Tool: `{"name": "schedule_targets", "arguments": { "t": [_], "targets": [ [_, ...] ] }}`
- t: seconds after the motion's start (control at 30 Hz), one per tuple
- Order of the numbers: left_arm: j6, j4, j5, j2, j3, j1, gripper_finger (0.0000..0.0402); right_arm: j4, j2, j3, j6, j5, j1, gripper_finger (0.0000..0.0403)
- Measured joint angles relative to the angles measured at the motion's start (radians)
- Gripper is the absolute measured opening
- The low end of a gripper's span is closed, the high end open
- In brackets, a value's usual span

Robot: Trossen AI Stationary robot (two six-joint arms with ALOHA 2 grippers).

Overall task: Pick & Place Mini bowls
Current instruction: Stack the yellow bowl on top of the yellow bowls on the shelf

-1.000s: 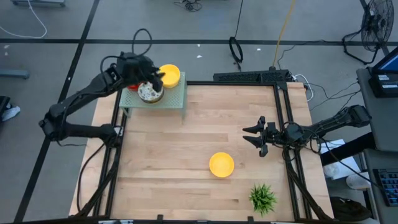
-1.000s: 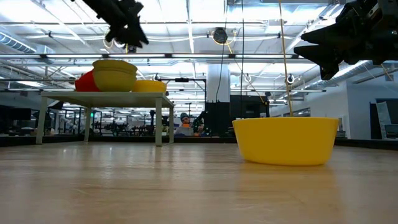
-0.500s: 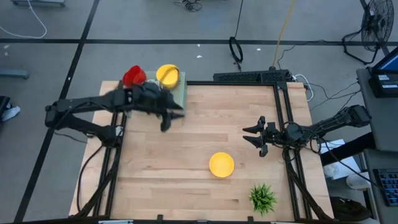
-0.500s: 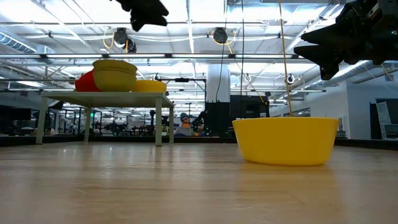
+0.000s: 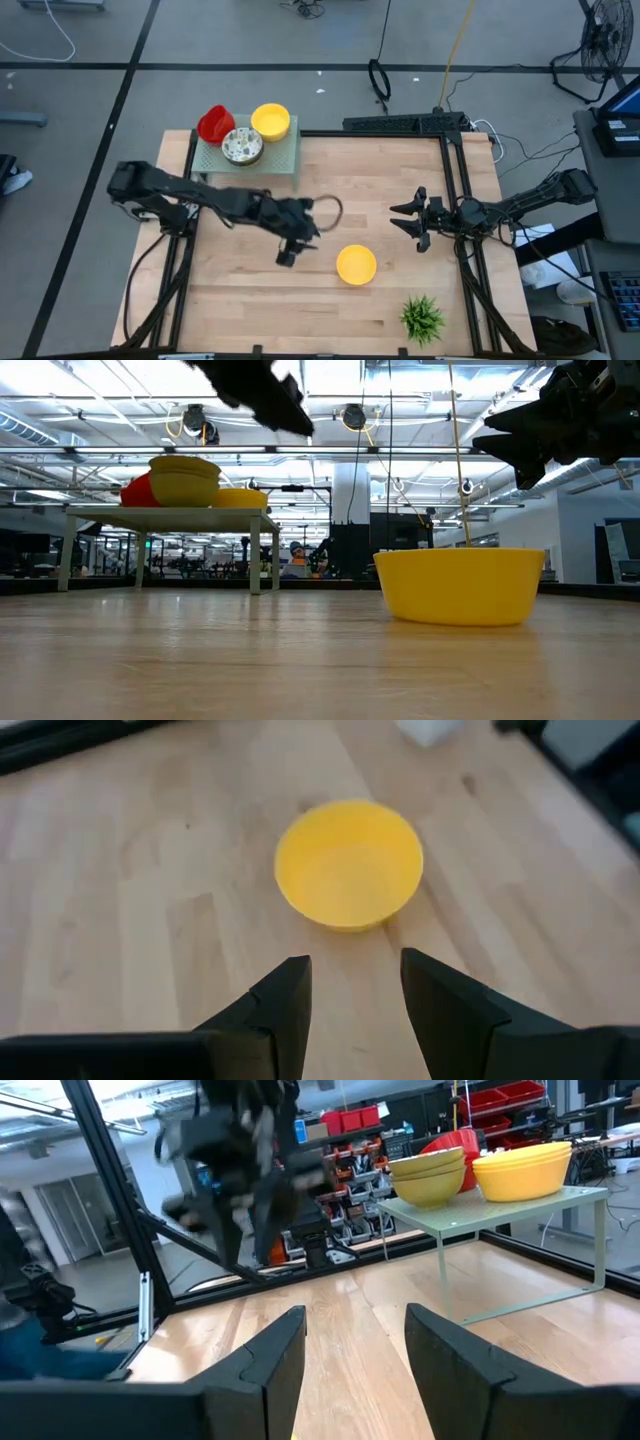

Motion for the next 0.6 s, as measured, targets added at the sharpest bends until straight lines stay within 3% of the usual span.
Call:
{"name": "schedule_targets", "arguments": {
  "t": [0.17,0.6],
  "targets": [
    [0.049,0.099,-0.057,0.114,0.000,-0.035,0.0159,0.000,0.000,0.000,0.000,0.000,0.000,0.0161],
    [0.126,0.324,-0.036,0.288,0.001,-0.068,0.0159,-0.022,0.001,0.000,0.000,0.000,0.000,0.0160]
  ]
}}
